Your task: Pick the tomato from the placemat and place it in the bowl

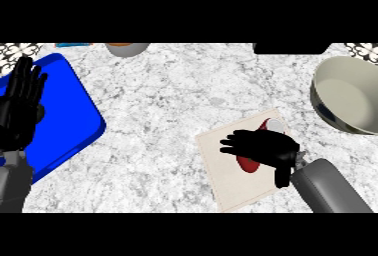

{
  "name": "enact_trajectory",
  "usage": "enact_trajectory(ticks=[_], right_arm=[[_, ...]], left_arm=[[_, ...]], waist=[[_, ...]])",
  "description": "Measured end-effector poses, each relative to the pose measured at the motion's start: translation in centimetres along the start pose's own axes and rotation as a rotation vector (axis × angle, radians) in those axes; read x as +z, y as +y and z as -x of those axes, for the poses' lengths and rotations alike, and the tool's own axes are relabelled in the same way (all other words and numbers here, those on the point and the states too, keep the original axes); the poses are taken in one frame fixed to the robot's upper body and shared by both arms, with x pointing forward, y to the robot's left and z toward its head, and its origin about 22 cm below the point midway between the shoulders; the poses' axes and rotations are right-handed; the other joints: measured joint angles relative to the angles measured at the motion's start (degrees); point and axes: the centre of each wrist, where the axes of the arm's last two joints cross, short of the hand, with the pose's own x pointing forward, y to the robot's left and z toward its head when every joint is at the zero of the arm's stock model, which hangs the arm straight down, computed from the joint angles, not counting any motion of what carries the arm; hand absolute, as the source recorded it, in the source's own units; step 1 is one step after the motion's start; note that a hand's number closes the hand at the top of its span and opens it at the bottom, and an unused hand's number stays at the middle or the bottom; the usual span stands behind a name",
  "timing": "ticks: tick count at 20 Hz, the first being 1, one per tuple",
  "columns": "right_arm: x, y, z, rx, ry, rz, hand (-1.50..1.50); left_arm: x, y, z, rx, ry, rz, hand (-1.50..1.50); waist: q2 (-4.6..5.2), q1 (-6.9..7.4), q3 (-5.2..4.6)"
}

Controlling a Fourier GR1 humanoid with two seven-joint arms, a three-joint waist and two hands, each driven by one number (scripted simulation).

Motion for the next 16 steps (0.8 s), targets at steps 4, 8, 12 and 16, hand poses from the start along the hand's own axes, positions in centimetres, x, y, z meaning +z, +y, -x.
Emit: enact_trajectory(ticks=[4, 8, 12, 16], right_arm=[[-0.3, 1.2, 0.8, -0.005, 0.035, -0.017, -1.50], [-0.4, 1.6, 1.2, 0.009, 0.043, -0.017, 1.50], [-1.4, 1.4, 1.9, 0.025, -0.003, 0.029, 1.50], [-2.1, 1.1, 2.5, 0.036, -0.028, 0.067, 1.50]], left_arm=[[-0.2, 0.4, -0.8, -0.002, 0.004, -0.001, 0.00], [0.0, 0.1, -0.7, 0.000, -0.001, 0.000, 0.00], [0.2, 0.2, -0.6, 0.000, -0.010, -0.001, 0.00], [-0.1, 0.4, -0.8, -0.003, 0.001, -0.003, 0.00]], waist=[[-0.01, 0.02, 0.01], [-0.15, -0.02, -0.08], [-0.26, 0.06, -0.25], [-0.22, 0.03, -0.30]])
